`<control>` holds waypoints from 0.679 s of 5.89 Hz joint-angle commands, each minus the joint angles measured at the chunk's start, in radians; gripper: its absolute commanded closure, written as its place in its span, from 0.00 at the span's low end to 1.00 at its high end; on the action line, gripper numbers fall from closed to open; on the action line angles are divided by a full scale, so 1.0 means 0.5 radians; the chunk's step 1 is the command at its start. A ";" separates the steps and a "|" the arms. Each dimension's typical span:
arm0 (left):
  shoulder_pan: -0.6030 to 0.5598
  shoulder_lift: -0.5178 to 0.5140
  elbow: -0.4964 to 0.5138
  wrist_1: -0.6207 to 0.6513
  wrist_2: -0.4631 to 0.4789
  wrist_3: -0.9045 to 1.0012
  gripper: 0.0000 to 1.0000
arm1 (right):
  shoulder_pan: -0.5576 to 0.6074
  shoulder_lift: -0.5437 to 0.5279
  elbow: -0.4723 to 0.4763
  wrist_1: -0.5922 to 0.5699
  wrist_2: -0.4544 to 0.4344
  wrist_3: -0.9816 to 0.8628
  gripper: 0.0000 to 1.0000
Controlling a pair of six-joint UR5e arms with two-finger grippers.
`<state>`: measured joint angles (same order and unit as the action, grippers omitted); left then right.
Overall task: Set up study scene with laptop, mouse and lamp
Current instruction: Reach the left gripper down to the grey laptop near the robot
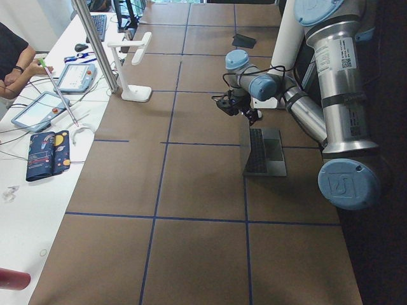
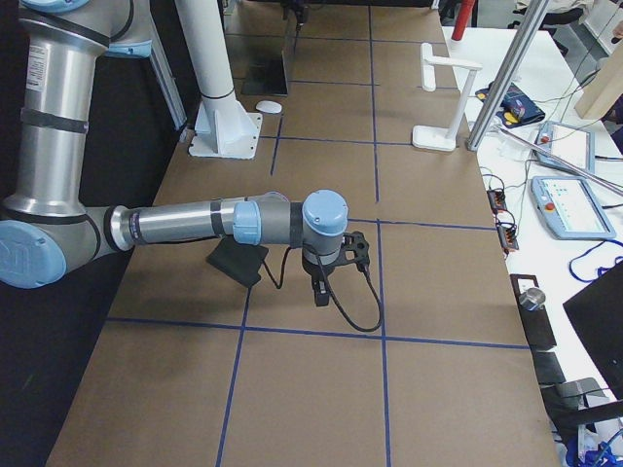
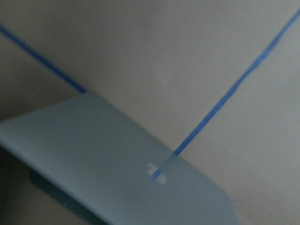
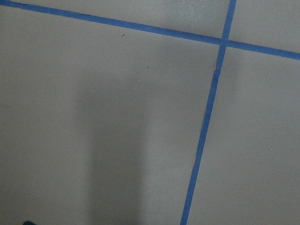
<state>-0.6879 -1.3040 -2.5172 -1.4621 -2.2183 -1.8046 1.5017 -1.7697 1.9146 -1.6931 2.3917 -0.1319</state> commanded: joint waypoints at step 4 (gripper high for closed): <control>0.246 -0.006 -0.114 -0.048 0.407 -1.065 0.00 | 0.000 -0.019 0.027 0.100 -0.003 0.000 0.00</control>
<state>-0.5876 -1.3045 -2.5741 -1.4752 -2.0663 -2.2494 1.5018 -1.7732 1.9276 -1.6651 2.3903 -0.1330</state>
